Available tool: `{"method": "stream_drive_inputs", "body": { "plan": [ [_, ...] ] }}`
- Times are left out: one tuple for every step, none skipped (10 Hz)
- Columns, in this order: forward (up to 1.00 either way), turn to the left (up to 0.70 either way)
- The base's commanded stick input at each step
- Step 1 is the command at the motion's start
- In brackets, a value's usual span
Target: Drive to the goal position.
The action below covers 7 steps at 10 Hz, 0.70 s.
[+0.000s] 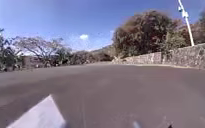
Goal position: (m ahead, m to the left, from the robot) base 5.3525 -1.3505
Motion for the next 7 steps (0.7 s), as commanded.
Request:
{"method": "stream_drive_inputs", "body": {
  "plan": [
    [0.5, 0.0],
    [0.5, 0.0],
    [0.5, 0.0],
    [0.5, 0.0],
    [0.5, 0.0],
    [0.5, 0.0],
    [0.5, 0.0]
  ]
}}
